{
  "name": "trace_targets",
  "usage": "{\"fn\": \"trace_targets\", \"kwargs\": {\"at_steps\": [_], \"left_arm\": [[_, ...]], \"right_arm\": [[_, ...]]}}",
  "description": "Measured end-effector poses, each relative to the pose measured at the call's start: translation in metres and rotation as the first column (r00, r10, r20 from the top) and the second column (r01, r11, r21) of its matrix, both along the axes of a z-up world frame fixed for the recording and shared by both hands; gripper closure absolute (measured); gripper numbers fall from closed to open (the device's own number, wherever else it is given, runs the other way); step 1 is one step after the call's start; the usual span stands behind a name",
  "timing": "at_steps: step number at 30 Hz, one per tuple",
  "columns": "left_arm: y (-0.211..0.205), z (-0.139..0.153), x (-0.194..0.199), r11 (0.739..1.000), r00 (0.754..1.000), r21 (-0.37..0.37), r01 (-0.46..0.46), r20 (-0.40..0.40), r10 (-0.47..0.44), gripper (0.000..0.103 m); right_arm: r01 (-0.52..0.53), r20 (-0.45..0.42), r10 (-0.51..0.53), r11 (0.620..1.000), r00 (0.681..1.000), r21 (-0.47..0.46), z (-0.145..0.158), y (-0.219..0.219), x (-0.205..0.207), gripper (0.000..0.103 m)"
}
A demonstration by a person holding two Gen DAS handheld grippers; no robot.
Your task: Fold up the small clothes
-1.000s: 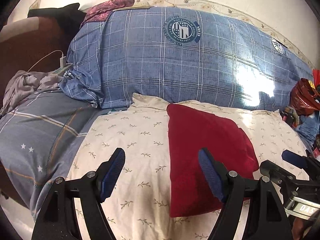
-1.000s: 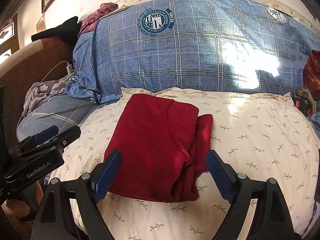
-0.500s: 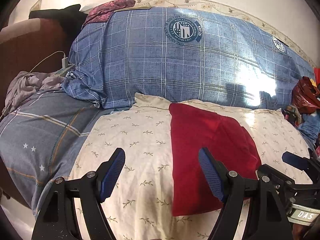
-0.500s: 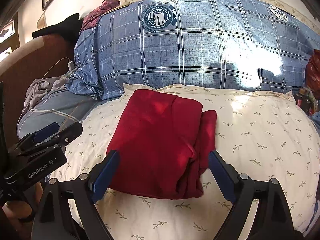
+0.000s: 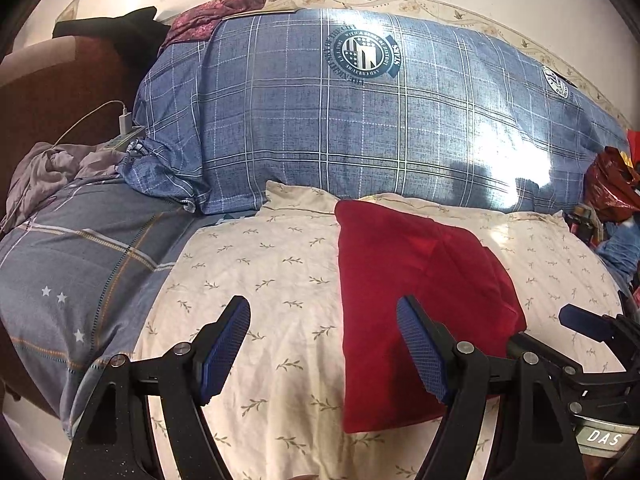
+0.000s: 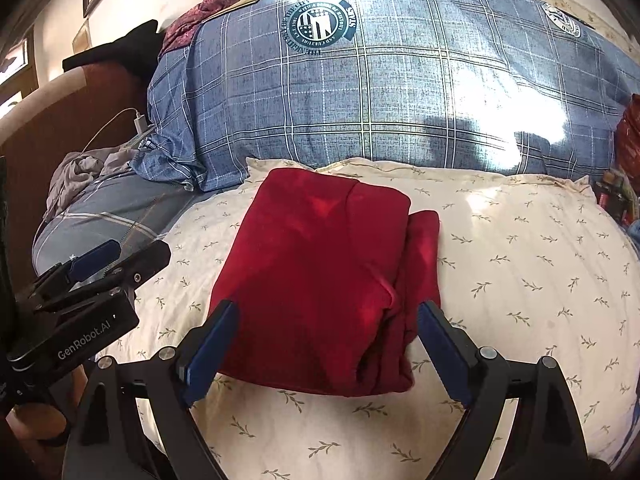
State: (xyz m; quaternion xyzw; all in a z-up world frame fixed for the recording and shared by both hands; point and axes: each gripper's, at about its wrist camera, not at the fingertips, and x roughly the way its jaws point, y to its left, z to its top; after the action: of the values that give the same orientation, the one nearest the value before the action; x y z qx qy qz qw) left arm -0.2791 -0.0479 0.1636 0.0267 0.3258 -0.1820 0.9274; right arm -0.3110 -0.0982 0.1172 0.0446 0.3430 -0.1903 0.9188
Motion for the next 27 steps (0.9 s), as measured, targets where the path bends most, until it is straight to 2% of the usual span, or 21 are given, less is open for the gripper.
{"fn": "trace_targets", "kwargs": {"at_steps": [27], "left_arm": [[-0.0104, -0.0069, 0.0084, 1.0, 1.0, 0.012, -0.002, -0.014, 0.002, 0.029]], "right_arm": [[0.013, -0.02, -0.013, 1.0, 1.0, 0.009, -0.0071, -0.0034, 0.0081, 0.012]]}}
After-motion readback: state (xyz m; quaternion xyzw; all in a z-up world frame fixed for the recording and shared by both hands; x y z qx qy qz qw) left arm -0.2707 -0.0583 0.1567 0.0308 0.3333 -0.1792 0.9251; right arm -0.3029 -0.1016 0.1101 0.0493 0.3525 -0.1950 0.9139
